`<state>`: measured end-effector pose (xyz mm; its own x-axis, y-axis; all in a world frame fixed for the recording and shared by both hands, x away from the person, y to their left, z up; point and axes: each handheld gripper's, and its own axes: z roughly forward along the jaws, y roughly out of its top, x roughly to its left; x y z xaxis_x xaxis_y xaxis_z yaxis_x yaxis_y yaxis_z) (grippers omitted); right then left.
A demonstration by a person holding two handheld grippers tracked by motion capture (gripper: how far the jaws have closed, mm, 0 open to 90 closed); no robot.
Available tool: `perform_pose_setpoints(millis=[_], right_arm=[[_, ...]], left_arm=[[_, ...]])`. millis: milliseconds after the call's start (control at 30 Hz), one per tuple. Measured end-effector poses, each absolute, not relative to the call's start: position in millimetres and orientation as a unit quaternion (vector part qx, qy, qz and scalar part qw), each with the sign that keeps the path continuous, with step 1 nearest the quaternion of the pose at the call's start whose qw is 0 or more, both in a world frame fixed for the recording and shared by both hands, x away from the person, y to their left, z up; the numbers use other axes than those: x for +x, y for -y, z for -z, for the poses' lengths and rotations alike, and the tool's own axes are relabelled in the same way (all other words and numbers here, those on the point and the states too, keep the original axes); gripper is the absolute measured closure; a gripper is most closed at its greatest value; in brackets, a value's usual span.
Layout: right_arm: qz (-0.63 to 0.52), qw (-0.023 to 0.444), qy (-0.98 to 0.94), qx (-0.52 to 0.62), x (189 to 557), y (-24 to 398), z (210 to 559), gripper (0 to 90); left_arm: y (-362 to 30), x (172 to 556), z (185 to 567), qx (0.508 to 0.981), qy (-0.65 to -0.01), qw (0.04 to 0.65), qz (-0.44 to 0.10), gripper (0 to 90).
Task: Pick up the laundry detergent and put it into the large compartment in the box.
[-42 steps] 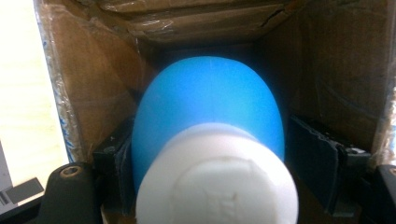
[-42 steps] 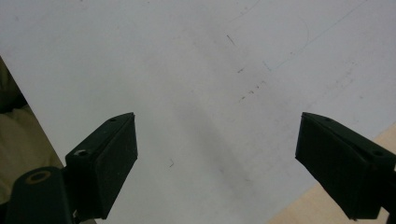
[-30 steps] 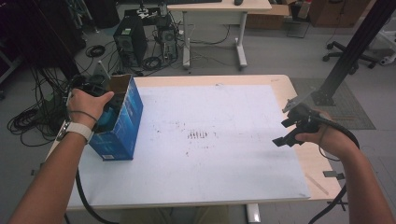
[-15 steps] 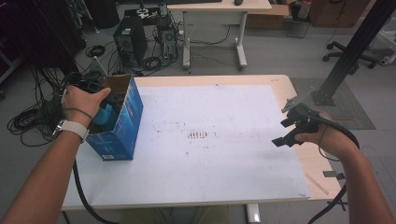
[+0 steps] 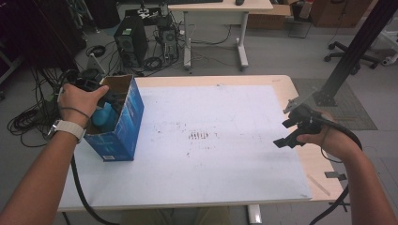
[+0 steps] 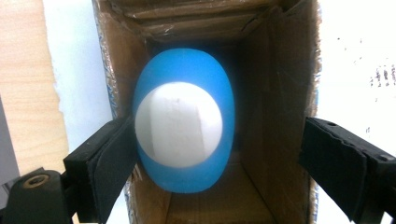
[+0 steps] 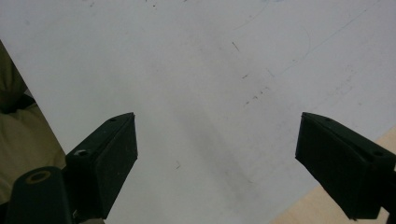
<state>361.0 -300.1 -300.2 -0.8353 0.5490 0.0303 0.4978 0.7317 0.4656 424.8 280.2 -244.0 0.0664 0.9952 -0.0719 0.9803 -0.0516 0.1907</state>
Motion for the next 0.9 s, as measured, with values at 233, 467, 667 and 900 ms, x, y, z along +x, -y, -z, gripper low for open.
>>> perform_pose_setpoints(millis=[233,467,667,900], right_arm=[[-0.235,0.057,-0.929,0.282,359,300,297,12.8],[-0.236,0.059,-0.928,0.281,357,301,296,12.8],[-0.236,0.06,-0.929,0.28,357,300,293,12.8],[-0.236,0.06,-0.929,0.278,358,299,292,12.8]], left_arm=[[-278,424,232,0.728,-0.677,0.095,-0.047,11.0],[-276,422,219,0.73,-0.673,0.101,-0.054,10.5],[-275,420,204,0.734,-0.668,0.105,-0.061,10.3],[-270,419,191,0.739,-0.662,0.106,-0.066,10.0]])
